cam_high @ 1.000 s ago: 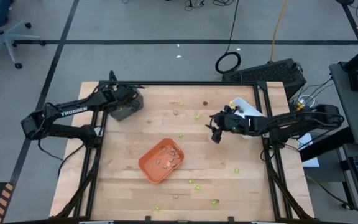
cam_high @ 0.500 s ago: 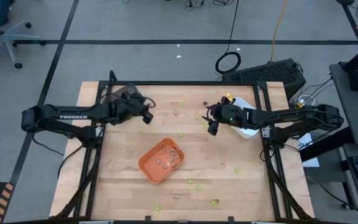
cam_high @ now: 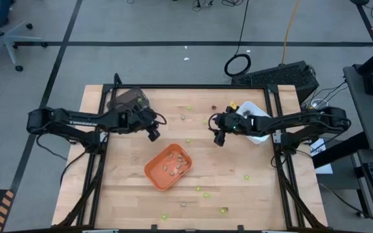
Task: Sort Halloween decoration
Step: Put the small white skull toy into the orange bin
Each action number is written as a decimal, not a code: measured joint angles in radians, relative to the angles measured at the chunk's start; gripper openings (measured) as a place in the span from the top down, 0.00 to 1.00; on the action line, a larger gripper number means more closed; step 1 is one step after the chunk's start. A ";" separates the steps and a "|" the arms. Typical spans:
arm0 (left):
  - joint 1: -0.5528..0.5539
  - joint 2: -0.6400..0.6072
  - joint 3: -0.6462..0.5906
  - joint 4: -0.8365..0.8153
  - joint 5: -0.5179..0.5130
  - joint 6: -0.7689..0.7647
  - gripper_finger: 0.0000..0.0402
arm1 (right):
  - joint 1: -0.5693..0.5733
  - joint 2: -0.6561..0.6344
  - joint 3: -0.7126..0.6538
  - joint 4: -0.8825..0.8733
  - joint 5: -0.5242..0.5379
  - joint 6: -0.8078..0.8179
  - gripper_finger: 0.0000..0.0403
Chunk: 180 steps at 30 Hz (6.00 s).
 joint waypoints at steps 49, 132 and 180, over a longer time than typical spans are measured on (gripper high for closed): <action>0.254 0.273 0.001 0.030 0.257 0.223 0.49 | 0.055 0.050 -0.001 0.046 0.003 -0.099 0.44; 0.007 0.255 0.015 -0.365 0.140 -0.164 0.87 | 0.066 0.050 -0.001 0.045 0.000 -0.120 0.44; -0.116 0.020 0.040 -0.334 0.125 -0.116 0.95 | 0.074 0.050 -0.001 0.037 -0.052 -0.120 0.44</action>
